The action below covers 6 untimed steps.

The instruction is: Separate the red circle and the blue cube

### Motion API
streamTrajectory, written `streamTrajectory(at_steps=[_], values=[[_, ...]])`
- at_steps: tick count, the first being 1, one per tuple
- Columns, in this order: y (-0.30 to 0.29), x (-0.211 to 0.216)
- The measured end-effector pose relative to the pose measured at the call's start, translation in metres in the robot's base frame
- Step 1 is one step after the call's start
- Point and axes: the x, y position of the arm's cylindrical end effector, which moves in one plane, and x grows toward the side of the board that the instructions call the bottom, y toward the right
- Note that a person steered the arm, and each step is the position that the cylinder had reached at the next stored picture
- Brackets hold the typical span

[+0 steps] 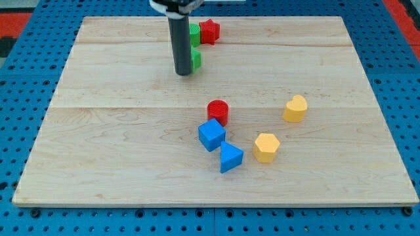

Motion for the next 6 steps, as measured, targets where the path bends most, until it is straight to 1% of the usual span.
streamTrajectory(at_steps=[1,2,3,4,5,6], values=[[0.018,-0.018],[0.067,0.034],[0.149,0.086],[0.13,0.131],[0.092,0.141],[0.09,0.141]])
